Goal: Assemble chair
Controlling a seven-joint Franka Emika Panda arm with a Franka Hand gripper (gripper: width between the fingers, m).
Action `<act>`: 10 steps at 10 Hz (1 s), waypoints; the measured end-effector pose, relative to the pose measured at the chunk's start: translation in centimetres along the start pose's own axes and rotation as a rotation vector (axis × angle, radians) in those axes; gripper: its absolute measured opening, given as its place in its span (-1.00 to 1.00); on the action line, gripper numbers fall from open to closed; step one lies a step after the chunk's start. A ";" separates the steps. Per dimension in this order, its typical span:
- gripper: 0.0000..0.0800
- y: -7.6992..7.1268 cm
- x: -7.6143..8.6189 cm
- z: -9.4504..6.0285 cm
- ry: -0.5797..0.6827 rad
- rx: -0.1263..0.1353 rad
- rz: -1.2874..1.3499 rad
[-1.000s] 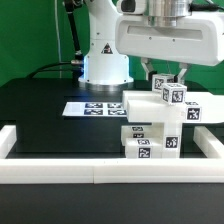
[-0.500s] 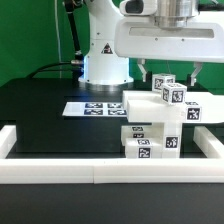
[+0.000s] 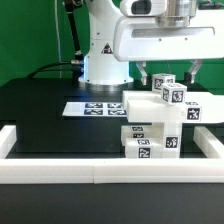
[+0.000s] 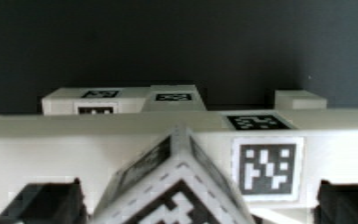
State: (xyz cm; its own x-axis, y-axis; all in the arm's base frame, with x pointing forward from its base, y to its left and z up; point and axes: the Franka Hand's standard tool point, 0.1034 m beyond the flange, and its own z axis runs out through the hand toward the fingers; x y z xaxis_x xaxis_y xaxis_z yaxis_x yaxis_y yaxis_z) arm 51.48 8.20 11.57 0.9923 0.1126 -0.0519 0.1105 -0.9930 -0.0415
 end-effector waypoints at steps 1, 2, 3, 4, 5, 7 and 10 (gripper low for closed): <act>0.62 0.1 0.0 0.0 0.000 0.000 -0.039; 0.62 0.2 0.0 0.0 0.000 0.000 -0.122; 0.62 0.3 0.0 0.0 0.000 0.000 -0.197; 0.62 0.4 0.0 0.0 -0.001 0.000 -0.231; 0.59 0.5 0.0 0.1 -0.001 0.000 -0.245; 0.14 0.5 0.0 0.1 -0.001 0.000 -0.243; -0.29 0.5 0.0 0.1 -0.001 0.000 -0.208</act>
Offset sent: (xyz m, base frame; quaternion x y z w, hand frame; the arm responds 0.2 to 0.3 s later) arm 0.0010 0.0003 -0.0014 0.0010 0.0025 -0.1317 0.9913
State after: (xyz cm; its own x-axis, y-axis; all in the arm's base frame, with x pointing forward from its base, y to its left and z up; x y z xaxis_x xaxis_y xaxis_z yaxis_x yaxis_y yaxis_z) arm 51.53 7.68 11.49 0.9482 0.3148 -0.0434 0.3126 -0.9485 -0.0511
